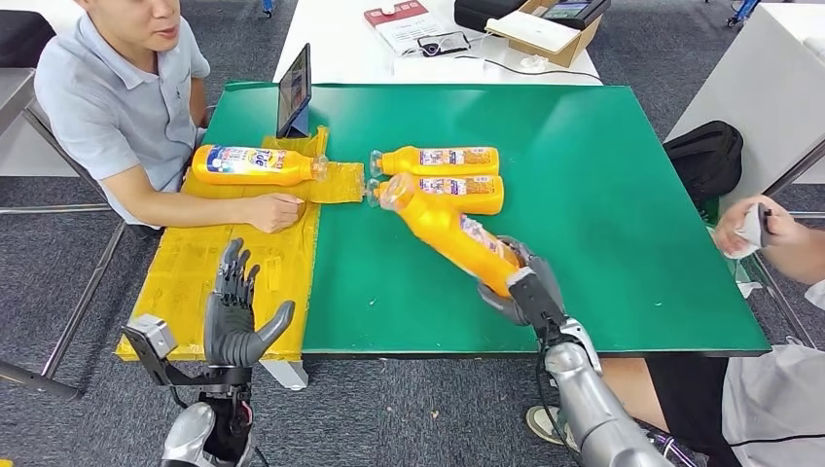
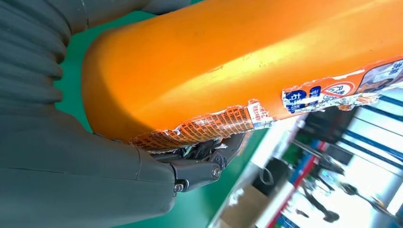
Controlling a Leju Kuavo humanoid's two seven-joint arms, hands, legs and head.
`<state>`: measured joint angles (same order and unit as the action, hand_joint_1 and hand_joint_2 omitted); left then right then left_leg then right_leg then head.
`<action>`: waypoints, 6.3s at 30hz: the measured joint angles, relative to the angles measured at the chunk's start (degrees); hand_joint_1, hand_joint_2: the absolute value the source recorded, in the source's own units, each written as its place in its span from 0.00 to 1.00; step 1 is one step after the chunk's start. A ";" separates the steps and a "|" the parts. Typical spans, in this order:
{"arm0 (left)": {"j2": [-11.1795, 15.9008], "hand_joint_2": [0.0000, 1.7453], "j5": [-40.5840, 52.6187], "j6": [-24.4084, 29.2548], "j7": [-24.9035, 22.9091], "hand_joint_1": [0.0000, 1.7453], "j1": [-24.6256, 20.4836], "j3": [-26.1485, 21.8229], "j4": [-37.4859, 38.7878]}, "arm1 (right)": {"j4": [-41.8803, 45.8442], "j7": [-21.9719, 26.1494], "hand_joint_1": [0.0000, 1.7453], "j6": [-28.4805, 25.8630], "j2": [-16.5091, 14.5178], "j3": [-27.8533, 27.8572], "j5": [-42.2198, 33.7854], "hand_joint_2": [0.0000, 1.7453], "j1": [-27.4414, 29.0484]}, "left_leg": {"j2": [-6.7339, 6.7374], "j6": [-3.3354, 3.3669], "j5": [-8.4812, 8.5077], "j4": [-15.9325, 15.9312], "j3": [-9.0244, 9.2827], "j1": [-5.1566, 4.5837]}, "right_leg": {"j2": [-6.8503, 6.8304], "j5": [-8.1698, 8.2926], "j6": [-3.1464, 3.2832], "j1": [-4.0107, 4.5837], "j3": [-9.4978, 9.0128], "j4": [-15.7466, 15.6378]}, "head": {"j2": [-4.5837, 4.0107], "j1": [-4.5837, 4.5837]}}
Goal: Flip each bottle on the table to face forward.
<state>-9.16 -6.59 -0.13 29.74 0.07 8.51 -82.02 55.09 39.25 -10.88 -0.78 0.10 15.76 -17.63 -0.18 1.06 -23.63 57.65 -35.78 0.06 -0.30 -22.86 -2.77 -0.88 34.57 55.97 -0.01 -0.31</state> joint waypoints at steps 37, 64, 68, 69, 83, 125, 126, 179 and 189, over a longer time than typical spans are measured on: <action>-1.11 1.00 1.78 -9.11 -1.07 0.00 -9.85 13.15 2.55 | -1.72 0.92 1.00 -2.04 -10.21 -22.82 4.95 1.00 -4.87 | 0.02 -0.05 0.07 0.00 -0.02 0.03 | -0.01 0.02 0.01 0.04 0.05 0.03 | 0.01 0.01; -0.02 1.00 7.21 -1.18 -4.75 1.00 -11.63 14.79 3.96 | -12.64 -2.14 0.98 -8.81 -12.08 -25.92 11.23 1.00 -10.31 | 0.01 -0.05 0.07 0.00 -0.03 0.03 | -0.02 0.02 0.01 0.04 0.06 0.04 | 0.01 0.02; 0.24 1.00 2.67 -4.13 -5.94 1.00 -12.51 14.78 4.68 | -13.73 -2.22 0.91 -8.76 -12.70 -26.67 10.98 1.00 -10.77 | 0.01 -0.05 0.07 0.00 -0.03 0.04 | -0.01 0.02 0.01 0.05 0.06 0.04 | 0.00 0.02; 0.30 1.00 1.60 -4.94 -6.35 1.00 -12.73 14.78 4.90 | -14.07 -2.16 0.88 -8.75 -12.91 -26.71 10.72 1.00 -10.80 | 0.01 -0.05 0.07 0.00 -0.03 0.04 | -0.01 0.02 0.01 0.04 0.06 0.04 | 0.00 0.01; 0.87 1.00 -7.61 -11.12 -8.52 1.00 -13.96 14.79 7.12 | -16.55 0.49 0.00 -7.13 -14.45 -27.23 6.94 0.00 -11.39 | 0.01 -0.05 0.08 0.00 -0.04 0.04 | -0.01 0.02 0.01 0.04 0.07 0.04 | 0.01 0.02; 6.28 1.00 71.84 14.46 -24.83 1.00 -39.67 14.75 37.43 | -8.97 0.83 0.00 -25.91 -13.05 -25.78 -5.32 0.00 -7.28 | 0.01 -0.08 0.16 0.02 -0.14 0.02 | -0.01 0.07 -0.01 0.01 0.20 0.10 | 0.01 0.02; 5.73 1.00 72.07 13.65 -25.40 1.00 -40.60 15.29 39.48 | -9.08 0.83 0.00 -25.88 -13.30 -25.78 -5.44 0.00 -7.47 | 0.01 -0.08 0.16 0.02 -0.14 0.02 | -0.01 0.07 -0.01 0.01 0.21 0.10 | 0.01 0.02; 0.31 1.00 41.26 2.20 -4.40 0.00 -30.64 1.53 44.26 | 14.66 0.85 0.00 -9.33 -3.13 -19.71 0.32 0.00 7.08 | 0.00 -0.09 0.12 0.00 0.25 0.02 | -0.03 0.04 0.02 0.02 -0.22 0.07 | 0.00 0.02; -1.09 1.00 -9.28 -7.29 0.28 0.00 -8.44 -6.60 13.67 | 19.73 -4.30 0.00 -7.64 6.47 -12.73 16.93 1.00 12.85 | 0.00 -0.08 -0.18 0.00 0.10 -0.02 | -0.01 -0.12 -0.06 -0.03 -0.09 -0.02 | 0.00 0.00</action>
<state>-10.25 -15.87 -7.42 30.03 -8.37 1.90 -68.35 74.82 34.95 -18.52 5.69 -12.63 32.69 -4.78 -0.18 0.98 -23.81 57.65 -35.67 0.04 -0.31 -22.97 -2.83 -0.92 34.47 55.95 0.00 -0.31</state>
